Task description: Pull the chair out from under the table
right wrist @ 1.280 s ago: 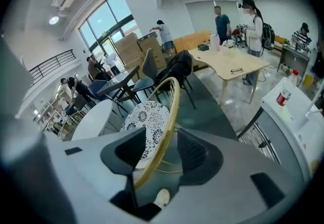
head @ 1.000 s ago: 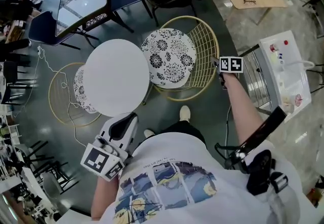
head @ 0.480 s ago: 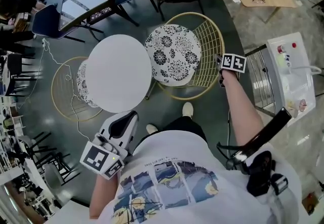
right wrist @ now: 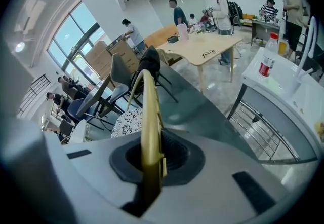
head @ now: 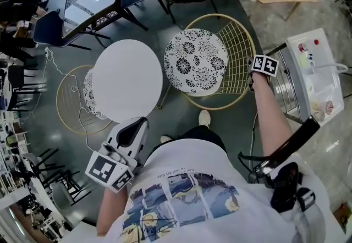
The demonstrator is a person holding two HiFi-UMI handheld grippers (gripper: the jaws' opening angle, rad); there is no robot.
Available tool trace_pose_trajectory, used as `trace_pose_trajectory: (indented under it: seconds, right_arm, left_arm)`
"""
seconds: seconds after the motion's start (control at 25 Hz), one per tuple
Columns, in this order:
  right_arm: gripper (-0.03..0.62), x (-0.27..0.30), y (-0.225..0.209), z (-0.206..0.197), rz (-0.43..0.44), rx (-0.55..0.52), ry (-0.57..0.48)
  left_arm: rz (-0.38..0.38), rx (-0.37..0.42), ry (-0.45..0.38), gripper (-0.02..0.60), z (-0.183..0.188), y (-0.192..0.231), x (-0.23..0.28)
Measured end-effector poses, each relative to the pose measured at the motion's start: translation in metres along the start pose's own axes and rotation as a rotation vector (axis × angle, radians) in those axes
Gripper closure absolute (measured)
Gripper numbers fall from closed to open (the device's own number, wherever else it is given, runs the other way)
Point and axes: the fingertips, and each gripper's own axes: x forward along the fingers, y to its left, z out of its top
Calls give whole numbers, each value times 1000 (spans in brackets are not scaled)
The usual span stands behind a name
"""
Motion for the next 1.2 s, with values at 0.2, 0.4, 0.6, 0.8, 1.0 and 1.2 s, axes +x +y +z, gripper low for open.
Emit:
trace_pose_trajectory:
  seconds: [0.2,0.4,0.6,0.8,1.0,1.2]
  right_arm:
    - [572,-35,-62,13,-42,26,-21]
    - [574,-81,-123,23,-77,56,-37]
    - [572,-81,-170,25,-109,79,-46]
    - [572,-87,-172,27,-129,25,-51]
    - [569,-100,-164,34,-180,-90,-53]
    - [494,-130,-153,29,-263,-170,-69]
  left_arm:
    - [-32,5,14,571,4,-10,9]
    - [-74,9,38,571,11,-29,12]
    - [-92,6,62,571,-5,-24,30]
    - [-123,-5,86,571,-12,-17,32]
    - [-160,6,79,571,-14,-18,31]
    - [-206,33,52,571,-17,-17,17]
